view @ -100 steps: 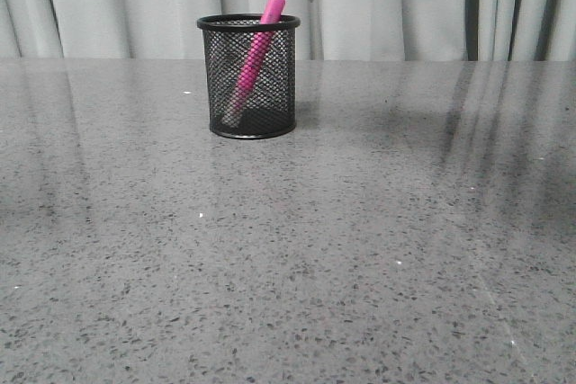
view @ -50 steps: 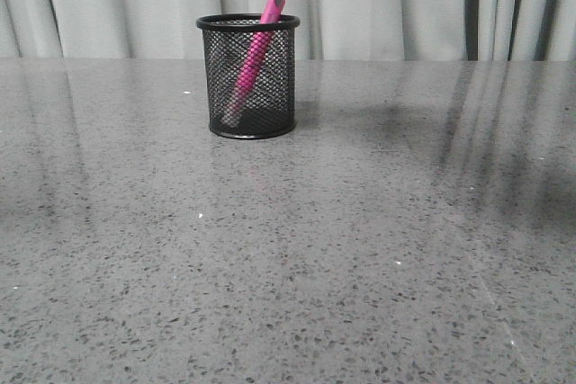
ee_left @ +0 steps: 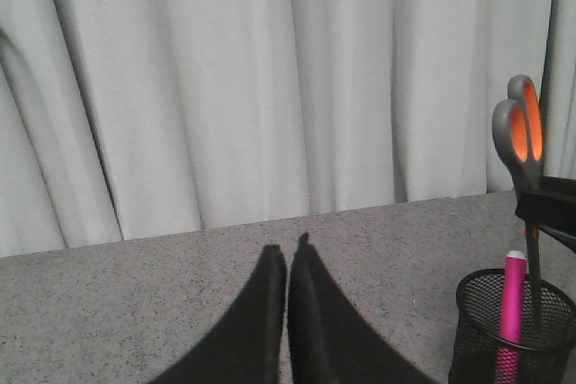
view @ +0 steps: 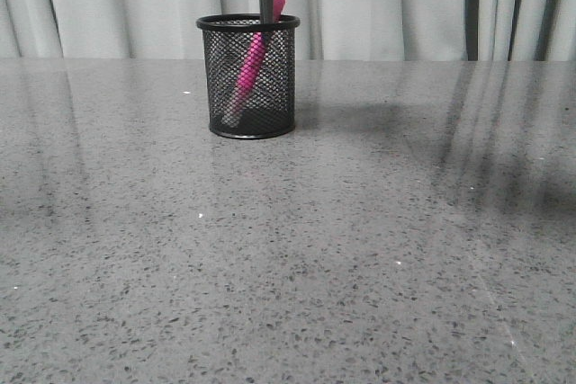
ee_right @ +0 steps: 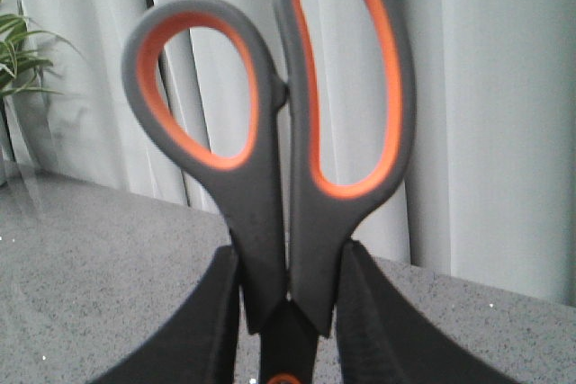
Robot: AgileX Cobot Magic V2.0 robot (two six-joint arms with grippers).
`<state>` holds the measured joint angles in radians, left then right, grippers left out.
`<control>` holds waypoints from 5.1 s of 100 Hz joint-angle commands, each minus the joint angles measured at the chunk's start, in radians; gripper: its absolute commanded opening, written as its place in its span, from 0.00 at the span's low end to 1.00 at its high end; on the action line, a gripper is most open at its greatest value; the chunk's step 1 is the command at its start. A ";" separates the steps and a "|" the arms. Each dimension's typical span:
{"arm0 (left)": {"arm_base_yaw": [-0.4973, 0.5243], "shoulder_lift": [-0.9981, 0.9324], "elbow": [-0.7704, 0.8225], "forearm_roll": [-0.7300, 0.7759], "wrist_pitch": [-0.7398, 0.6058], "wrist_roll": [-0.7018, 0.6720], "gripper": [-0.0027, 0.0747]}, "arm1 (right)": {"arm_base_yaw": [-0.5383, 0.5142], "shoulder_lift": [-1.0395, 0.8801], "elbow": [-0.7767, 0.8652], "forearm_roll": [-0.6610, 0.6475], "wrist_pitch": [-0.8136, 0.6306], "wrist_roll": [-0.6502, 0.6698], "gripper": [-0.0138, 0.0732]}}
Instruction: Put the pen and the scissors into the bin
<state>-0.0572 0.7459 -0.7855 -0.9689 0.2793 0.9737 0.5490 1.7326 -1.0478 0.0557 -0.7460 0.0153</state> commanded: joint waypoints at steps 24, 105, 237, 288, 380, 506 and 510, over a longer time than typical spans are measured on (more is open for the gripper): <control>-0.001 -0.006 -0.025 -0.028 -0.044 -0.008 0.01 | 0.000 -0.017 -0.035 -0.129 -0.047 0.000 0.08; -0.001 -0.006 -0.025 -0.028 -0.044 -0.008 0.01 | 0.000 0.054 -0.035 -0.138 -0.036 -0.002 0.08; -0.001 0.014 -0.025 -0.028 -0.048 -0.008 0.01 | 0.000 0.013 -0.026 -0.141 -0.164 -0.002 0.57; -0.001 0.014 -0.025 -0.016 -0.048 -0.008 0.01 | -0.044 -0.272 0.013 -0.132 -0.025 -0.006 0.18; -0.001 -0.517 0.388 -0.001 -0.197 -0.006 0.01 | -0.500 -1.325 0.885 -0.121 0.231 -0.031 0.08; -0.001 -0.585 0.490 -0.114 -0.243 -0.008 0.01 | -0.500 -1.438 0.983 -0.121 0.330 -0.031 0.08; -0.001 -0.585 0.490 -0.114 -0.243 -0.008 0.01 | -0.500 -1.438 0.983 -0.121 0.330 -0.031 0.08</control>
<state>-0.0572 0.1520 -0.2674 -1.0700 0.0754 0.9737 0.0548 0.2917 -0.0401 -0.0665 -0.3429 0.0000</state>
